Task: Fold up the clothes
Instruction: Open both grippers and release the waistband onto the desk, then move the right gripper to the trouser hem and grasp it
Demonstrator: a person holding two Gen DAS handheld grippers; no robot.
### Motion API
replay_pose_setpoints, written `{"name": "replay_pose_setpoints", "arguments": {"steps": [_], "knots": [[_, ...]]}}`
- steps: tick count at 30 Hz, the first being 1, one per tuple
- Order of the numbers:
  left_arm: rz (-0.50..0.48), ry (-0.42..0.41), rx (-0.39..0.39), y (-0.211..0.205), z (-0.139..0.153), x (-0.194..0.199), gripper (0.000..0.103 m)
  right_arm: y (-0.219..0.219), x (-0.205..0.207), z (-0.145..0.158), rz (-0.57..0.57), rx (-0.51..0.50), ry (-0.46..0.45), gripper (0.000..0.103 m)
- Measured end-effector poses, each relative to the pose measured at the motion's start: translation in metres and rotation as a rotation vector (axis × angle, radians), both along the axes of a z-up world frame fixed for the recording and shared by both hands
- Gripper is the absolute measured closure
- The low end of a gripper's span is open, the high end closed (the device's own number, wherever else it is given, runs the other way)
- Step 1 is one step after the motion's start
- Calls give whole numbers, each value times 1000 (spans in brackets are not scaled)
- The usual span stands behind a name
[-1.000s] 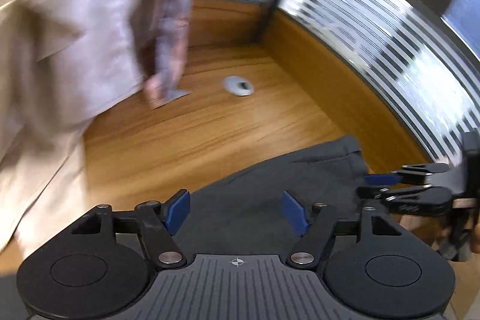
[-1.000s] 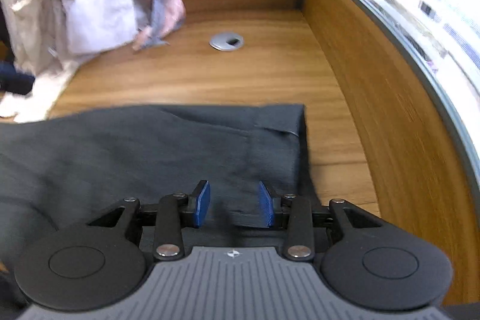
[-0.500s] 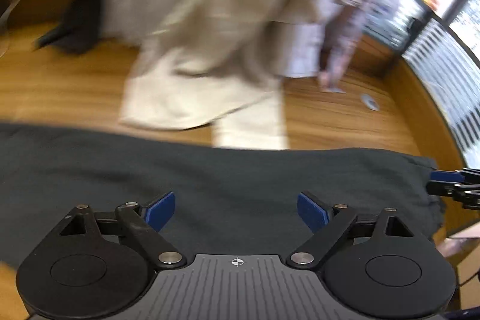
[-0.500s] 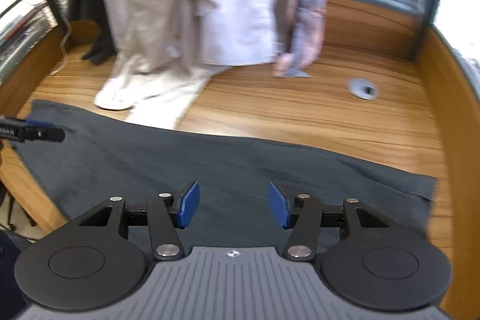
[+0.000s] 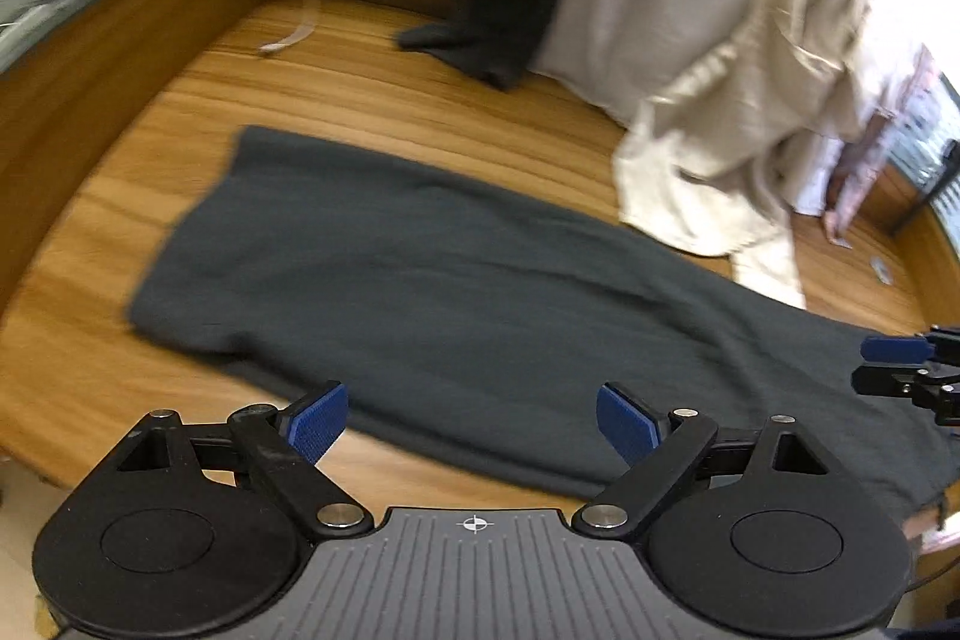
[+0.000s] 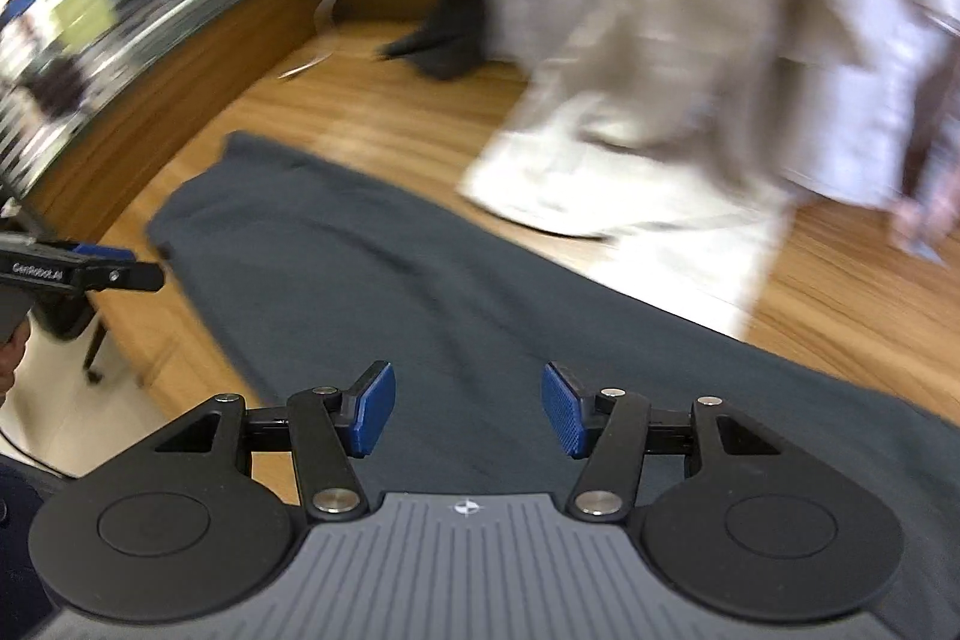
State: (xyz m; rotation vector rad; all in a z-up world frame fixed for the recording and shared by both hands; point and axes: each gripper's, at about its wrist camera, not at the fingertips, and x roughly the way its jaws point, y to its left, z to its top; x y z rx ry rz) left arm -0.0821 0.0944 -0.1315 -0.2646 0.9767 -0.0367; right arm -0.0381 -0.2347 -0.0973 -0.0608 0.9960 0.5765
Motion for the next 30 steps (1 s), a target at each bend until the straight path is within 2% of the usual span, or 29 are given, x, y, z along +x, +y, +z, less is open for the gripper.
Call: {"name": "replay_pose_setpoints", "arguments": {"steps": [8, 13, 18, 23, 30], "knots": [[139, 28, -34, 79, -4, -27, 10, 142, 20, -9, 218, 11, -2, 42], [147, 14, -26, 107, -2, -35, 10, 232, 27, -18, 372, -25, -40, 43], [155, -3, -1, 126, 1, -42, 10, 302, 30, -32, 500, -77, -78, 48], [186, -5, -19, 144, -2, -56, 10, 372, 32, -46, 628, -130, -115, 64], [223, 12, -29, 160, -8, -68, 10, 421, 25, -68, 729, -237, -158, 64]]}}
